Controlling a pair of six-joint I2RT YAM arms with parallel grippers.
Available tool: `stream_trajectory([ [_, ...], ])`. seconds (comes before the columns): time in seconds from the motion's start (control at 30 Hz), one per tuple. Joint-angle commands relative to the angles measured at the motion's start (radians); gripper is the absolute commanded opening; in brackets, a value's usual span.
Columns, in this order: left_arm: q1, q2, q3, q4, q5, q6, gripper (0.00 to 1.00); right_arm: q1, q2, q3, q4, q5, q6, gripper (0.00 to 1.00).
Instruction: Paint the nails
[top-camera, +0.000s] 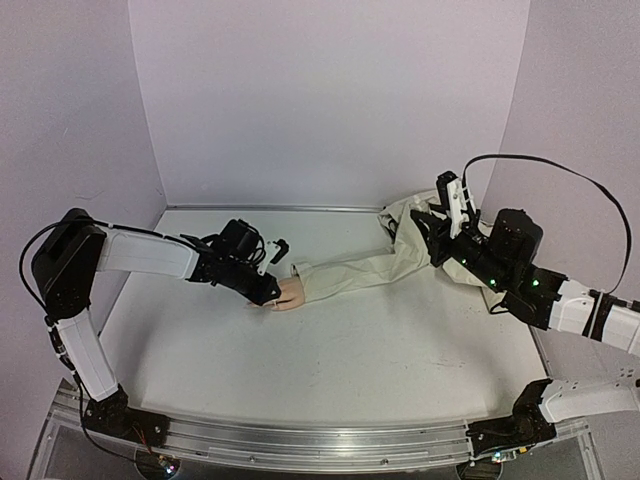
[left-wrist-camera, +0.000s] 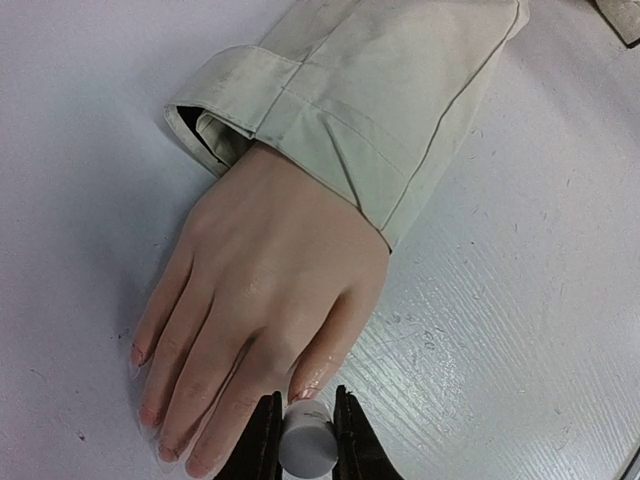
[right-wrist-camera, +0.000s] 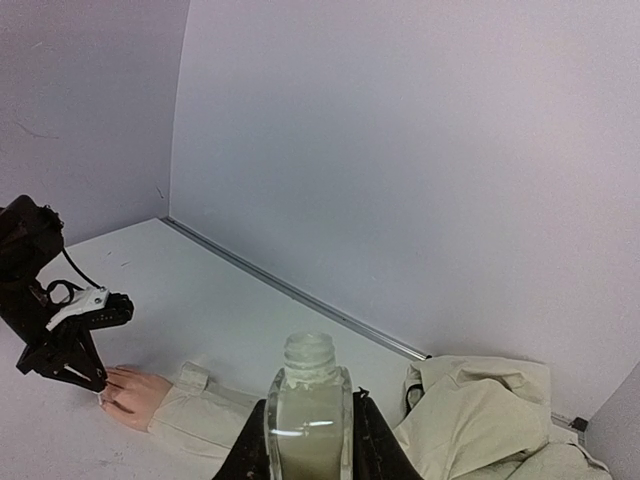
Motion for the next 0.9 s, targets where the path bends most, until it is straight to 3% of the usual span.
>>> stream_trajectory([
  [0.0,-0.002,0.015,0.034,0.046,-0.021,0.018,0.0,-0.006,-0.014,0.003,0.09,-0.009,0.006,0.0],
  [0.87,-0.002,0.003,0.01,0.045,-0.054,0.02,0.0,-0.011,-0.009,-0.005,0.092,-0.025,0.014,0.0],
])
